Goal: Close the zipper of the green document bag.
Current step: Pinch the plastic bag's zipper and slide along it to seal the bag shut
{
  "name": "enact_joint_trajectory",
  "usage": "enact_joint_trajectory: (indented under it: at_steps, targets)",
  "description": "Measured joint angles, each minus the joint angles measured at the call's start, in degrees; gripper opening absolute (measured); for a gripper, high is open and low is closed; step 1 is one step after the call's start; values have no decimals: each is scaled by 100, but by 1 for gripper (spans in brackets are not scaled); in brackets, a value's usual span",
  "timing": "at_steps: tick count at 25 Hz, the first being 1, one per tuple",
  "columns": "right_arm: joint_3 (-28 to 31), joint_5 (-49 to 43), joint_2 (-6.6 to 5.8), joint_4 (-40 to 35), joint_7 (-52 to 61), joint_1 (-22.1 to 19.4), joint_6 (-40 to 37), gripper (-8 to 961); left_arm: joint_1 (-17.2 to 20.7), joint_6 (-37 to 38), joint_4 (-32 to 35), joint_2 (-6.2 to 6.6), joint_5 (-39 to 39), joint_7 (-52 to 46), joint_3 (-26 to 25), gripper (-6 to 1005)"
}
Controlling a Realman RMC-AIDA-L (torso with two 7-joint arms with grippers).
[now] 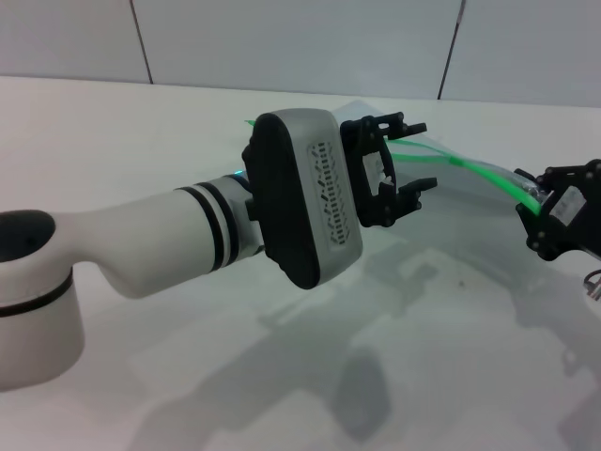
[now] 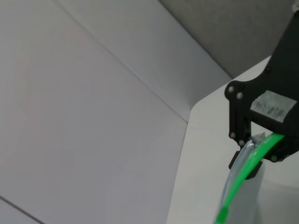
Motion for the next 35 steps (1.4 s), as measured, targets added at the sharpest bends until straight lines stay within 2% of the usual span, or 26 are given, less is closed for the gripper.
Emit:
enact_joint_trajectory:
  at_steps: [8, 11, 16, 22, 35]
  targets:
    - [-29, -8, 7, -20, 4, -17, -6, 51, -226, 5, 64, -19, 228, -1, 0, 586]
    - [-50, -7, 10, -48, 6, -21, -13, 51, -301, 5, 189, -97, 332, -16, 6, 587]
    - [-67, -6, 10, -128, 6, -50, -17, 51, -371, 6, 404, -264, 444, -5, -8, 509]
    - [-72, -9, 10, -167, 6, -68, -18, 52, -382, 145, 466, -413, 553, -2, -33, 512]
    - [-80, -15, 10, -90, 6, -34, -18, 51, -273, 152, 432, -515, 595, 7, -116, 322]
